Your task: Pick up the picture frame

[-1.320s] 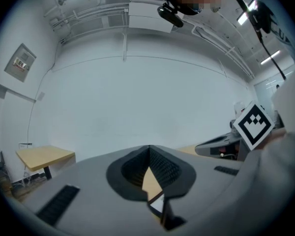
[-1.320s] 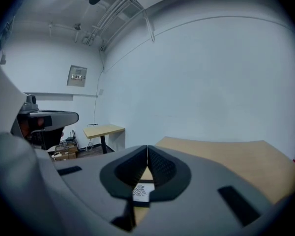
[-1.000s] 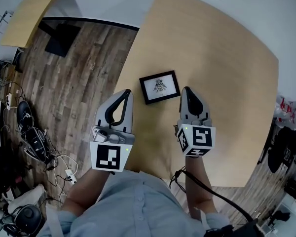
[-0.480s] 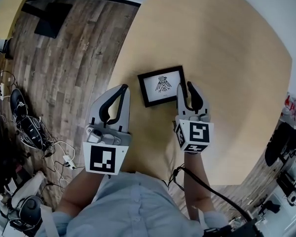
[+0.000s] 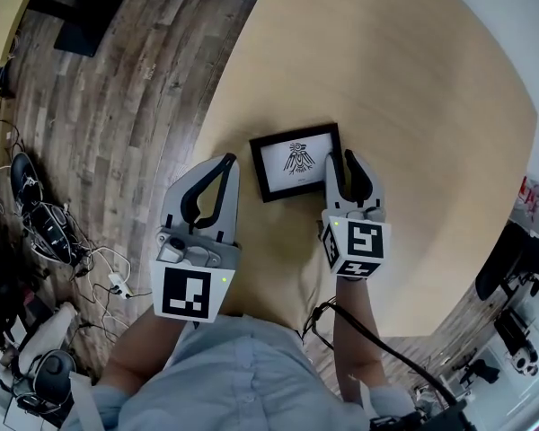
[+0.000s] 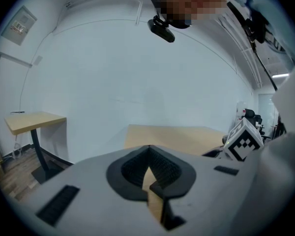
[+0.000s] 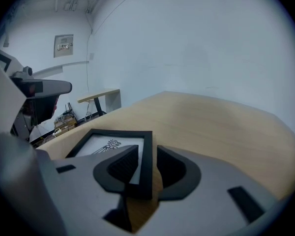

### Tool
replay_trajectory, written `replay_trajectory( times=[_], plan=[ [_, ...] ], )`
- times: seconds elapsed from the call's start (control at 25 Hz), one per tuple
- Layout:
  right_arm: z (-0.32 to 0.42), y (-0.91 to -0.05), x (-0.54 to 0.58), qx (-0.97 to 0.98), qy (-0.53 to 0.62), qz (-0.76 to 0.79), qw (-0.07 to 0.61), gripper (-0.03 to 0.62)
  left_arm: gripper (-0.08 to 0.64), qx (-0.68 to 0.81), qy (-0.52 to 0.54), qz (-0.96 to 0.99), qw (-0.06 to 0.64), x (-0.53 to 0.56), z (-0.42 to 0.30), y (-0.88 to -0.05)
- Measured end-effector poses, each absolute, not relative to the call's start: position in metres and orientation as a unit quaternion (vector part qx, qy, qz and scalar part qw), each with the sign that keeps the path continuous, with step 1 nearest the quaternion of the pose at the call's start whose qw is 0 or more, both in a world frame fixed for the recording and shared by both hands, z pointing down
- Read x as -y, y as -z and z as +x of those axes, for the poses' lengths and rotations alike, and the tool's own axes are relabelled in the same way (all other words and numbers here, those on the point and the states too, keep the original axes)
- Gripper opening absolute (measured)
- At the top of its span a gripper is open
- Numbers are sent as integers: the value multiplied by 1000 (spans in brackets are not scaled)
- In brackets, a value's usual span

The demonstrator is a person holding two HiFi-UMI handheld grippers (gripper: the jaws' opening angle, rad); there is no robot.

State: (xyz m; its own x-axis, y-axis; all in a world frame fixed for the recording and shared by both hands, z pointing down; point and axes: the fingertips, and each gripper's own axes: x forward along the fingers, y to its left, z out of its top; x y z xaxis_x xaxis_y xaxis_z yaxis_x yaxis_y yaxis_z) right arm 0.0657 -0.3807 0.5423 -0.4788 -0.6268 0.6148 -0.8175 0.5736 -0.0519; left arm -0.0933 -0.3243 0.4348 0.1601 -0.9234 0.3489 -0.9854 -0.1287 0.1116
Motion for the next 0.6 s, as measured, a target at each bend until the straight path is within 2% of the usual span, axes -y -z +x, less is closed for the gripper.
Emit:
replay_trajectory(
  times=[0.6],
  plan=[
    [64,-551,378,838,-222,388,314,98,0,638,-93,744,175,325,-89,-441]
  ],
)
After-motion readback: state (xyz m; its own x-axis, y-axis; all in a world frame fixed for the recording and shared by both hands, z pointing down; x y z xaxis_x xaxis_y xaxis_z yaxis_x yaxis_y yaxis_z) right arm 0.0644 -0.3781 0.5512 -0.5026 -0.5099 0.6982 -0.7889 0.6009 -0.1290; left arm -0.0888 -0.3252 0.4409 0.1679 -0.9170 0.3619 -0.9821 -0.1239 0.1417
